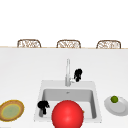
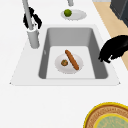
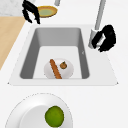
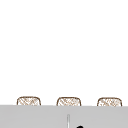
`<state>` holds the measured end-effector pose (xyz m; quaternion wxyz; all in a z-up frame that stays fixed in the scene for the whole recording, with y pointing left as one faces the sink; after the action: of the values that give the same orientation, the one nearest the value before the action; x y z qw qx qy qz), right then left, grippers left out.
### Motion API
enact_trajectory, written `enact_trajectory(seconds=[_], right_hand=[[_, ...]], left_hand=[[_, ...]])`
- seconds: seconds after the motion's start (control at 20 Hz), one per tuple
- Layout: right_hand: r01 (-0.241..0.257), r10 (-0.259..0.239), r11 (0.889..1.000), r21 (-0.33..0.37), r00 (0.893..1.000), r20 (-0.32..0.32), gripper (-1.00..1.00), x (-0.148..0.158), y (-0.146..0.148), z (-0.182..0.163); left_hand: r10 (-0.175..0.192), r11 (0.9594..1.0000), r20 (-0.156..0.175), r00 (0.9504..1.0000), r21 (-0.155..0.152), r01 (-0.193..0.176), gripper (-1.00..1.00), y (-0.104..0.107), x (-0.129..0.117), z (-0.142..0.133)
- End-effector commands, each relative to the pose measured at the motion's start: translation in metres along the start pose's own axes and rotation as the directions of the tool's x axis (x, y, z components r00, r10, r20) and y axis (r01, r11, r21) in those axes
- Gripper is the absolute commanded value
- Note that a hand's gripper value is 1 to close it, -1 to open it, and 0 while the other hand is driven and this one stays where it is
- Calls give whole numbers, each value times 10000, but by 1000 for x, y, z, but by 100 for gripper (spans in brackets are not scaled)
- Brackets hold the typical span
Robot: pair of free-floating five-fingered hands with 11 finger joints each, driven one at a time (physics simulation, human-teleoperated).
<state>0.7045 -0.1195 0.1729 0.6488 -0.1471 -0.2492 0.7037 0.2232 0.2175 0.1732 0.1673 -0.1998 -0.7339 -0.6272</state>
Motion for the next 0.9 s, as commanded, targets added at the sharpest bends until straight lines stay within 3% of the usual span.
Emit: enact_trajectory(seconds=[0.0,0.2,0.55,0.85], right_hand=[[-312,315,9995,85,9991,-295,100,20,-23,14],[-362,361,9993,-31,9989,-306,100,25,-22,15],[-687,675,9976,-88,9926,-1006,100,28,-11,10],[-643,619,9976,-241,9940,-905,100,38,-16,12]], left_hand=[[0,10000,0,10000,0,0,0,0,0,0],[0,10000,0,10000,0,0,0,0,0,0],[0,10000,0,10000,0,0,0,0,0,0],[0,10000,0,10000,0,0,0,0,0,0]])
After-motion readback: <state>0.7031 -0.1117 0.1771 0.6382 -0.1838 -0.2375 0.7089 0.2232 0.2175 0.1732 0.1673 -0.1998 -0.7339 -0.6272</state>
